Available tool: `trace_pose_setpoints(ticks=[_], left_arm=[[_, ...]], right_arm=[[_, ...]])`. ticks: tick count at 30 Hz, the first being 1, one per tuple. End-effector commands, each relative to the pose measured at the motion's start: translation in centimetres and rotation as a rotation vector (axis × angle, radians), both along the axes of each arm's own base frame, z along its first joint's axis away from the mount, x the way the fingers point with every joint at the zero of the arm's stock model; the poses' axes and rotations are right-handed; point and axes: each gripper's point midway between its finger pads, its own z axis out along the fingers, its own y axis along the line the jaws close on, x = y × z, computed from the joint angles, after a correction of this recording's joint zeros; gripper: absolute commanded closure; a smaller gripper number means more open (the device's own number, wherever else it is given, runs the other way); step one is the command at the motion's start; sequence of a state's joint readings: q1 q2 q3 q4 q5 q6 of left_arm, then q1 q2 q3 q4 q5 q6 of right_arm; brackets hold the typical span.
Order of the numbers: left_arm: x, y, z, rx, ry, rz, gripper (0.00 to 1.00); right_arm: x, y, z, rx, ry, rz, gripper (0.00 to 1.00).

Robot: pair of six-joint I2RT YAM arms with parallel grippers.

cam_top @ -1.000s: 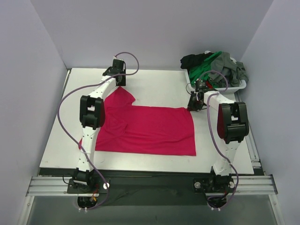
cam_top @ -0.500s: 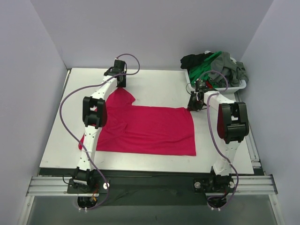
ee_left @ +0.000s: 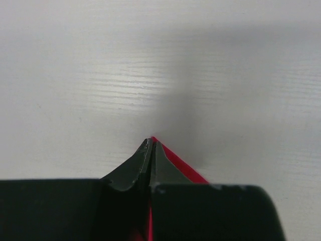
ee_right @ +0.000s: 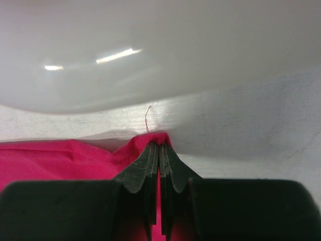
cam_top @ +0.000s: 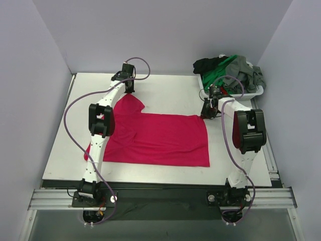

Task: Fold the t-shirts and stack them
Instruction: Grap the side of the flattened tshirt furthest away from the robot with both arms

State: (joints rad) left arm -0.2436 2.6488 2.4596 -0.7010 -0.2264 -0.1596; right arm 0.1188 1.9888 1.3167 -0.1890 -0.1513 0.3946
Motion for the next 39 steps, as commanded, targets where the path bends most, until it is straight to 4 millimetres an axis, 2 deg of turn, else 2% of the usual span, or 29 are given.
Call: trace_pose_setpoints(ticks=[1,3,4,5,6,7,8,9,10,12,13,16,32,35,36,38,39], left_arm=[[0.7,0.2,1.1,0.004,-0.025,-0.015,0.96],[0.8,0.3,1.2,0.007,-0.034,-0.013,1.00],[0.9,0.3,2.0,0.010,-0.051,-0.007,1.00],[0.4,0.4,1.2,0.014,-0.035,-0.006,1.00],[0.7,0.2,1.6,0.006,-0.068,-0.007,1.00],[0.8,0.2,3.7,-0.001,-0.111,-0.001,1.00],[-0.1,0.5,2.4,0.006,-0.086,0.005,1.00],[0.5,0.1,3.4,-0.003,-0.135,0.007,1.00],[0.6,0.4,5.8,-0.007,-0.190,0.019,1.00],[0.3,0.6,6.0,-0.009,-0.221,0.033,1.00],[0.2,0.9,7.4,-0.012,-0.251,0.044,1.00],[0.2,1.0,8.7,-0.019,-0.291,0.050,1.00],[0.2,0.8,12.6,-0.036,-0.394,0.014,1.00],[0.6,0.7,12.9,-0.033,-0.399,0.002,1.00],[1.0,0.7,13.6,-0.033,-0.413,0.000,1.00],[1.5,0.6,13.3,-0.024,-0.409,-0.013,1.00],[1.8,0.6,13.9,-0.023,-0.420,-0.017,1.00]], right_arm=[[-0.9,-0.2,0.2,-0.006,0.017,0.008,1.00],[-1.1,-0.2,0.3,-0.009,0.017,0.007,1.00],[-1.1,-0.2,0.5,-0.009,0.010,0.008,1.00],[-1.1,-0.3,0.7,-0.012,0.005,0.003,1.00],[-1.2,-0.3,0.8,-0.011,0.001,0.001,1.00],[-1.2,-0.4,0.9,-0.014,-0.003,0.001,1.00],[-1.2,-0.5,1.1,-0.017,-0.010,-0.005,1.00],[-1.2,-0.6,1.2,-0.019,-0.015,-0.006,1.00],[-1.3,-0.6,1.4,-0.021,-0.020,-0.009,1.00],[-1.3,-0.7,1.7,-0.024,-0.027,-0.011,1.00],[-1.2,-0.7,1.9,-0.022,-0.034,-0.013,1.00],[-1.2,-0.7,2.4,-0.023,-0.045,-0.018,1.00],[-0.2,-1.3,6.2,-0.043,-0.145,-0.041,1.00],[0.6,-1.1,6.8,-0.037,-0.163,-0.036,1.00],[0.9,-0.9,6.8,-0.033,-0.164,-0.031,1.00],[1.7,-0.8,7.5,-0.026,-0.183,-0.029,1.00],[2.0,-0.8,7.4,-0.027,-0.185,-0.029,1.00]])
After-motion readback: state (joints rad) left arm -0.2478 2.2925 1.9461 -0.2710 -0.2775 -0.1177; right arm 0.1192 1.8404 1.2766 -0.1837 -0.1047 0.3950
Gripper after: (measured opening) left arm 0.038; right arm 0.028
